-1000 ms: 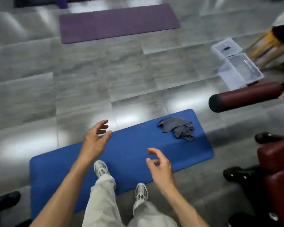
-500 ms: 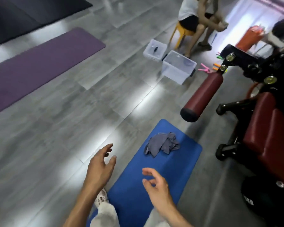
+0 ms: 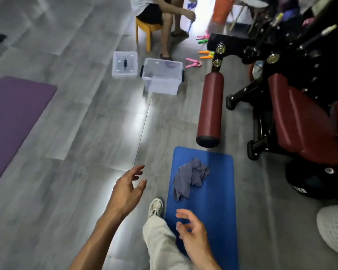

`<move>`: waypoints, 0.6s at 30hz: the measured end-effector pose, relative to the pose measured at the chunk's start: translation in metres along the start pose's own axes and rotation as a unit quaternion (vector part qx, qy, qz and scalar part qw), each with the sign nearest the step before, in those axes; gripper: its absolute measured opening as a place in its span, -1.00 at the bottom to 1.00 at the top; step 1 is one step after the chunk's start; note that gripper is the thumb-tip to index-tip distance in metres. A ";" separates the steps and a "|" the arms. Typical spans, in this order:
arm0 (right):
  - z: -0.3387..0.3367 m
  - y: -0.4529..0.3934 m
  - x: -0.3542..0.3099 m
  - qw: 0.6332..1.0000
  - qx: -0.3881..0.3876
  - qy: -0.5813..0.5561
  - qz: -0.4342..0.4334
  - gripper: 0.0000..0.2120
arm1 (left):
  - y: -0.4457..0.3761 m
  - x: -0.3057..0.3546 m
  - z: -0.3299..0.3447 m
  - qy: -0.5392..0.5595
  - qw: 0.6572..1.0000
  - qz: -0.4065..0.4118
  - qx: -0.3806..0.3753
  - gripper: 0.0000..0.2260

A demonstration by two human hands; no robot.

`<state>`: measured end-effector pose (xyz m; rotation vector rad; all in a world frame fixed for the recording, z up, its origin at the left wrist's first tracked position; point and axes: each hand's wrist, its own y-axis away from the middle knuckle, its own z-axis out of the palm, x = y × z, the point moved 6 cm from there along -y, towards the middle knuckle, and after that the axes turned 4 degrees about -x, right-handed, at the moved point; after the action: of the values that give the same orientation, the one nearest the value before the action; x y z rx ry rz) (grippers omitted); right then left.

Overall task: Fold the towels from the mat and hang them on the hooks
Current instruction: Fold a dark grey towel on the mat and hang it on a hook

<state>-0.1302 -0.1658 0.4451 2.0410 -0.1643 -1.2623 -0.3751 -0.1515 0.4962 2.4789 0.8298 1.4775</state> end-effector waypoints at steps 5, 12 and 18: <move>-0.008 -0.071 -0.047 0.994 0.063 -0.090 0.002 -0.54 | -0.097 0.051 0.005 -0.031 0.997 0.038 -0.064 -0.63; -0.041 -0.117 -0.071 0.962 0.184 -0.196 0.044 -0.67 | -0.184 0.112 0.060 -0.072 0.971 0.087 -0.210 -0.65; -0.041 -0.151 -0.041 0.916 0.293 -0.235 0.141 -0.65 | -0.247 0.117 0.129 -0.122 0.921 0.102 -0.357 -0.65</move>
<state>-0.1554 -0.0154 0.3905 2.0277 -1.1430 -1.6214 -0.3186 0.1367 0.4256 2.1373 -0.0363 1.1883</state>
